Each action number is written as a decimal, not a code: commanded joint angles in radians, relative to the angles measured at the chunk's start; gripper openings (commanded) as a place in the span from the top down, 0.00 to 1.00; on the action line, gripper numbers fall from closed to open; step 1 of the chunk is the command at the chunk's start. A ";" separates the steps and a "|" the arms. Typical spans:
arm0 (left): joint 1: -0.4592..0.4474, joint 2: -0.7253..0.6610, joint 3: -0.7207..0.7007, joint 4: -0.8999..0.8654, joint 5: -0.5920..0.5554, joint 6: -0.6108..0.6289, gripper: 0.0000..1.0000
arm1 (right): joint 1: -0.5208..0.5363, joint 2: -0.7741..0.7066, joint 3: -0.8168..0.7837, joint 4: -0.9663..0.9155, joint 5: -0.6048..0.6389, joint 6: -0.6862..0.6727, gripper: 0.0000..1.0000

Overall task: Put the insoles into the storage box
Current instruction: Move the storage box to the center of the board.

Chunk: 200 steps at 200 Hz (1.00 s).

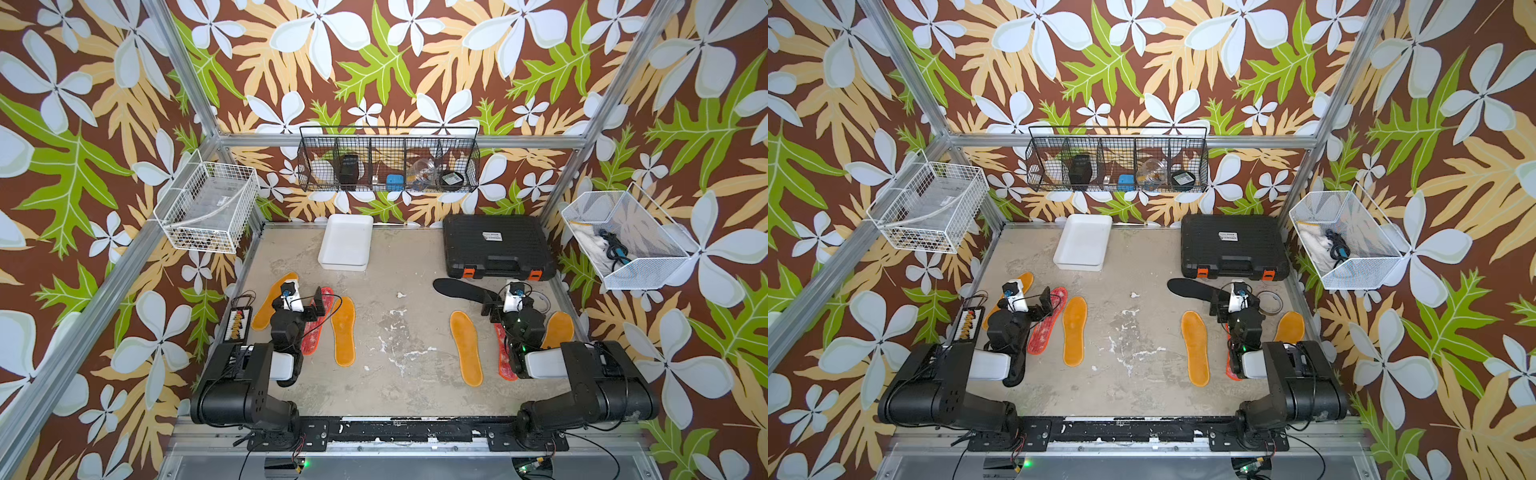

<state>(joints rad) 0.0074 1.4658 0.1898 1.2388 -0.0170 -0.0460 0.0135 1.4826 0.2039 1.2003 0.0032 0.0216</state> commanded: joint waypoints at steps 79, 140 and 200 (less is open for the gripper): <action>0.001 -0.041 0.033 -0.066 0.000 0.005 0.02 | -0.006 -0.006 -0.004 0.016 -0.002 0.002 0.00; -0.016 -0.108 0.582 -0.880 -0.121 -0.288 0.04 | -0.048 -0.238 0.380 -0.561 -0.169 0.567 0.07; 0.049 0.574 1.461 -1.486 -0.152 -0.123 0.09 | 0.394 0.034 0.767 -0.960 -0.015 0.241 0.04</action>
<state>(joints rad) 0.0387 1.8389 1.3979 0.0826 -0.1596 -0.2459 0.3435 1.4368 0.9173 0.4286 -0.0662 0.3340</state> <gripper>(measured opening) 0.906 0.965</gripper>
